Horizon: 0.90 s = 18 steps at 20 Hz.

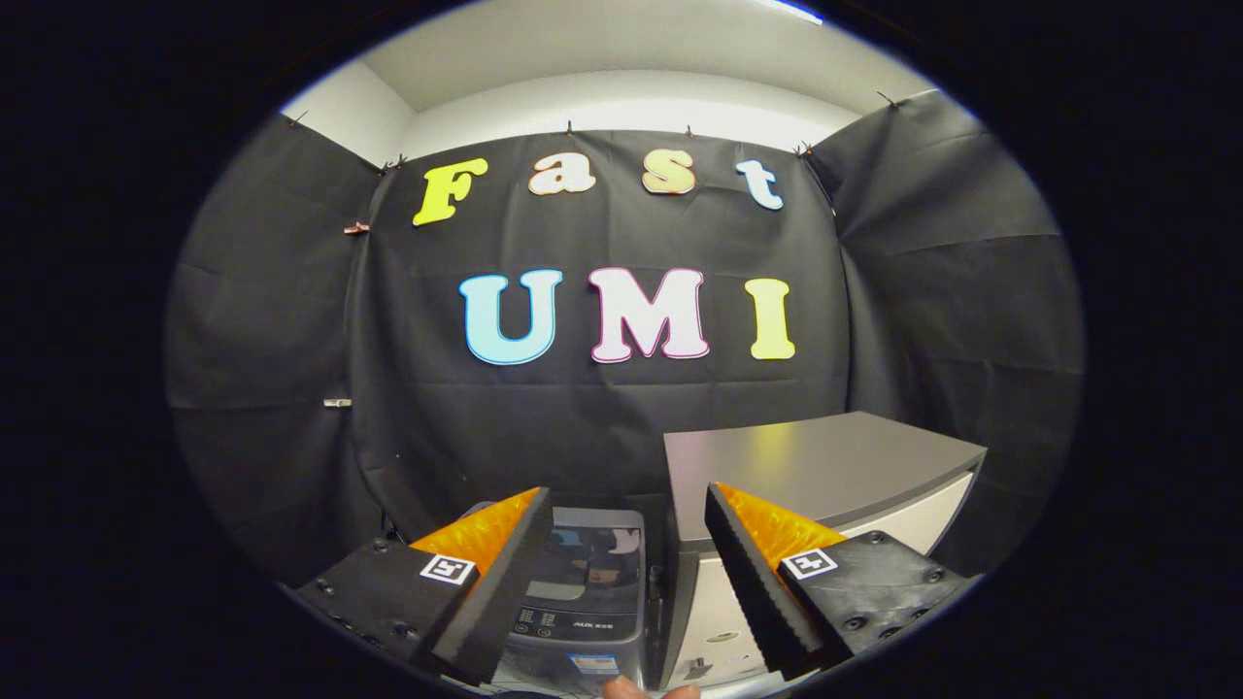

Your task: Put the clothes into the washing machine and then close the washing machine lid.

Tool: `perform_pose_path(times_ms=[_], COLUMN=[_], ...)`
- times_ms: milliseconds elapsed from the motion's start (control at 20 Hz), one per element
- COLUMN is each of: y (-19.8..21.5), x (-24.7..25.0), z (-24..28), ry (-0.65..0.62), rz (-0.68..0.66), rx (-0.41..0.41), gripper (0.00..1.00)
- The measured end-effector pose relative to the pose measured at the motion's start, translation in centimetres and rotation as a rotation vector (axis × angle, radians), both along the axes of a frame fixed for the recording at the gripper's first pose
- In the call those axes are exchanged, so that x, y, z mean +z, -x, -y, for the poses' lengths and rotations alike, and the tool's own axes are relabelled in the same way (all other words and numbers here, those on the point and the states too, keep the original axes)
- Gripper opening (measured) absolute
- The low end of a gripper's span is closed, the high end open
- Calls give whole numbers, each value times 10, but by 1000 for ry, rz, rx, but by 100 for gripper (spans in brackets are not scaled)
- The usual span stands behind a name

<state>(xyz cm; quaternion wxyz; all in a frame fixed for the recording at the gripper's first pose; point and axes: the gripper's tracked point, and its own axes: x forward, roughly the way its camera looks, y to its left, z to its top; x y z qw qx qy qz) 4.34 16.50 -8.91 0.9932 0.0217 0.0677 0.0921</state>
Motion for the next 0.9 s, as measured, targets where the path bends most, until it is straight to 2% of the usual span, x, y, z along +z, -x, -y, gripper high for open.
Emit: perform_pose_path(times_ms=[350,600,900], y=[17,12,11], x=[29,40,46], z=[42,86,112], ry=[-19,-32,-58], rz=[45,72,84], rx=[-34,-122,-172], gripper=[99,99,99])
